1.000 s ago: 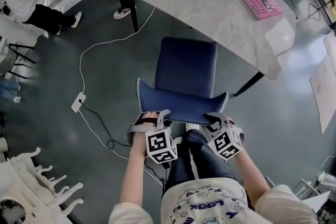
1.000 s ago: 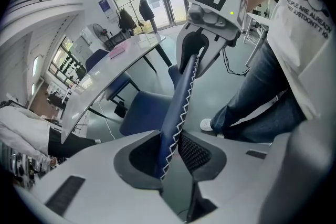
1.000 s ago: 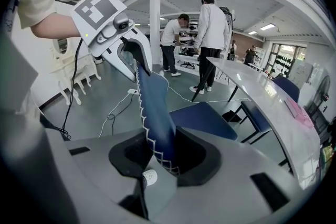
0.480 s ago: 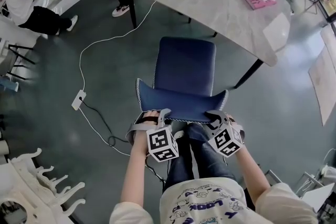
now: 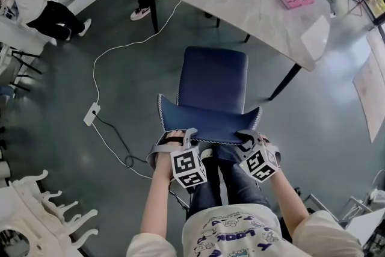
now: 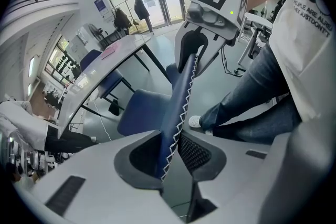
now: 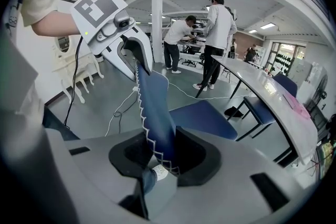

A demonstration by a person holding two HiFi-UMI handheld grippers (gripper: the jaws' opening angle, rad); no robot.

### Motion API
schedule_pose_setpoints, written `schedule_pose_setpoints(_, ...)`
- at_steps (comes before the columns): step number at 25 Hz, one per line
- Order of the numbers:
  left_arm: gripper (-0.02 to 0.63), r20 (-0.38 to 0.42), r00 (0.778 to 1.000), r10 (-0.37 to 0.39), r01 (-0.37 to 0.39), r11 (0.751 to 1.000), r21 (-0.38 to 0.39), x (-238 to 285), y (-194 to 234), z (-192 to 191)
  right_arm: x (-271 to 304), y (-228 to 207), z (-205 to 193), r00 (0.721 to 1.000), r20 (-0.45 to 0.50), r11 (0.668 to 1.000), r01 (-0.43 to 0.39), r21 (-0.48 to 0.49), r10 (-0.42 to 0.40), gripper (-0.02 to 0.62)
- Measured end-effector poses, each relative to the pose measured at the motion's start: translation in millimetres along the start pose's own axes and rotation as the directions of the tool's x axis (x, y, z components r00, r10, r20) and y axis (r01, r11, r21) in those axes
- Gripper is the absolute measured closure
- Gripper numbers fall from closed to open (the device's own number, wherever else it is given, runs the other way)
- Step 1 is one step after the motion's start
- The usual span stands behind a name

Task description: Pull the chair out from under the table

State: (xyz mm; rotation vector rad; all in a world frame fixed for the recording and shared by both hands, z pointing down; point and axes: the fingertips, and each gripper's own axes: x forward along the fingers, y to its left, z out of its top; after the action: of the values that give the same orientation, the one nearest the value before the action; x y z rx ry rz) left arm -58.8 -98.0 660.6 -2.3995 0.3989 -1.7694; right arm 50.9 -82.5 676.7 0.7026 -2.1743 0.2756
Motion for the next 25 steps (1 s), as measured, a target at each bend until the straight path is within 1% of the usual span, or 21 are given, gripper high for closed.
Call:
schedule_pose_setpoints(13, 0.488, -0.010, 1.000, -0.012, 0.012, 1.000, 0.000, -9, -37, -9, -9, 36, -15, 1.000, -0.006, 1.000, 0.008, 0.006, -0.008, 0.479)
schedule_pose_setpoints(21, 0.488, -0.014, 1.000, -0.016, 0.016, 1.000, 0.010, -15, -42, -12, -12, 44, -16, 1.000, -0.005, 1.000, 0.007, 0.013, -0.007, 0.479)
schedule_pose_setpoints(25, 0.483, -0.002, 1.000, -0.019, 0.019, 1.000, -0.019, -15, -41, -12, -12, 44, -15, 1.000, -0.001, 1.000, 0.002, 0.020, -0.002, 0.474)
